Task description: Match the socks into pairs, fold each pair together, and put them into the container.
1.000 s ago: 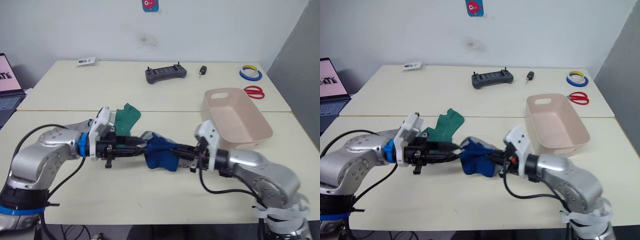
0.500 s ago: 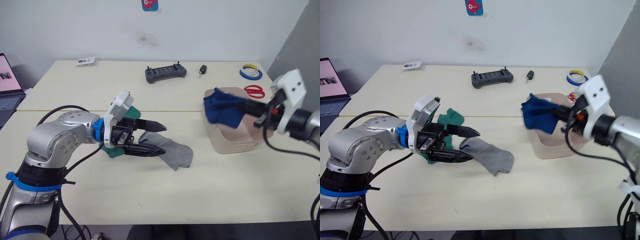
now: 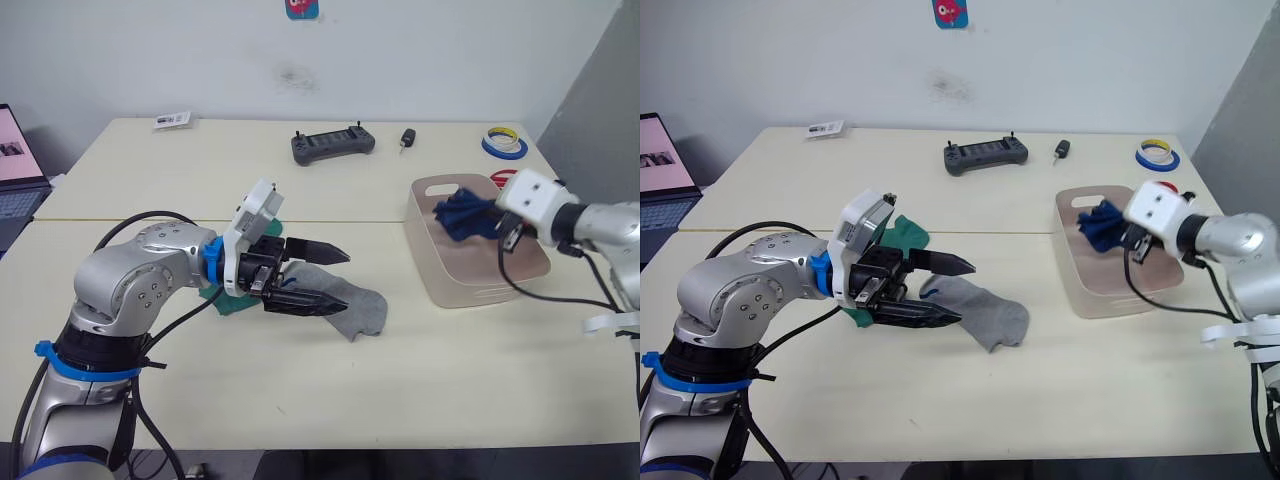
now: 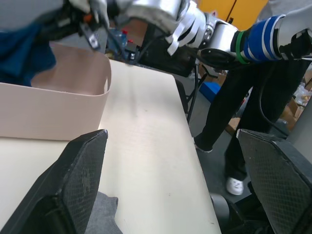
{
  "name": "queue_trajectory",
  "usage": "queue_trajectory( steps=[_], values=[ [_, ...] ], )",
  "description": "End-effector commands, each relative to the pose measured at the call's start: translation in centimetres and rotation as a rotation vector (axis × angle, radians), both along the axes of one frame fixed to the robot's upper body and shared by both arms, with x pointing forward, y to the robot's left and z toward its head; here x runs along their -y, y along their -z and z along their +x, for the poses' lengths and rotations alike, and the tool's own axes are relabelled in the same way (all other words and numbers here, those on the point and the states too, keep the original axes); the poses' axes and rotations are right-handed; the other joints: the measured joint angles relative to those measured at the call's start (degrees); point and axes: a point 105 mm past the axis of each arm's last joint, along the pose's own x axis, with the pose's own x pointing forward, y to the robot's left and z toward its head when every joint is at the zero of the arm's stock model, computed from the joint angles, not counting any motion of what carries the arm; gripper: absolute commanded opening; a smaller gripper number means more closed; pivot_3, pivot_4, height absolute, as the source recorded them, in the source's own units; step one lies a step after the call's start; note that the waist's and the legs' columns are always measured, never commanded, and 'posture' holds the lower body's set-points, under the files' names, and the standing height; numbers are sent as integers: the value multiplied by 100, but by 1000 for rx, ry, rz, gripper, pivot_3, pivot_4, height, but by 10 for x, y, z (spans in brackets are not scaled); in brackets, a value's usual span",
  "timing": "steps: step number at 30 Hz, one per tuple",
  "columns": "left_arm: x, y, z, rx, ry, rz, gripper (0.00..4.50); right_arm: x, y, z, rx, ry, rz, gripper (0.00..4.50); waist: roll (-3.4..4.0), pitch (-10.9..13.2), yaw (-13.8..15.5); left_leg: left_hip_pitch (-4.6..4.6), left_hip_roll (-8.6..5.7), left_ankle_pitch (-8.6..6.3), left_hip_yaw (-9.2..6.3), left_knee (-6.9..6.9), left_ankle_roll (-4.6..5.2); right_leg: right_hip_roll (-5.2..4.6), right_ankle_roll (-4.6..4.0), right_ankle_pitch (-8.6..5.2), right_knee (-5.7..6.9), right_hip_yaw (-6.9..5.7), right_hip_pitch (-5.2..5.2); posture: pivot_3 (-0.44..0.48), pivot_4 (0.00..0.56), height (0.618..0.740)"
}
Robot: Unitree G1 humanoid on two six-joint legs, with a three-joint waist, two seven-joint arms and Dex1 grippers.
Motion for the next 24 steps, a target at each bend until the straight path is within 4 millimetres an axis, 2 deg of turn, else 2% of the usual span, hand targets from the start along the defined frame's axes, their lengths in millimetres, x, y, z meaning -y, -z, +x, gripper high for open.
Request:
queue_trajectory(
  steps=[1,7,11,20,21,24],
  values=[
    [3,-5,-6,34,15,-16,4452,-3,4,-6,-15,-77,-90,0,0,1,3,0,1,0,-1,1,-1,-1,0,0,0,-1,1,0,150,740],
    [5,-2,-5,45,15,-11,4452,-3,18,-14,-162,-94,-121,0,0,0,7,2,1,1,-9,11,-2,-1,0,0,4,-8,9,0,150,740],
    [7,-2,-4,53,17,-11,4500,-4,12,-14,-189,-105,-140,1284,1,1,6,2,0,1,-9,11,-2,-1,0,0,3,-7,9,0,150,740],
    [9,0,-2,61,23,-13,4500,-4,-19,-11,-197,-138,-185,4282,3,3,5,3,1,1,-11,13,-2,-2,0,0,2,-8,11,0,150,740],
    [9,-1,-1,62,24,-14,4500,-3,-22,-12,-201,-141,-193,4443,3,3,6,3,1,1,-11,13,-2,-2,0,0,2,-8,11,0,150,740],
    [9,-1,-1,64,24,-15,4500,1,-29,-18,-225,-148,-218,4443,3,3,7,2,0,1,-11,14,-2,-4,-1,0,2,-9,12,0,150,740]
  ],
)
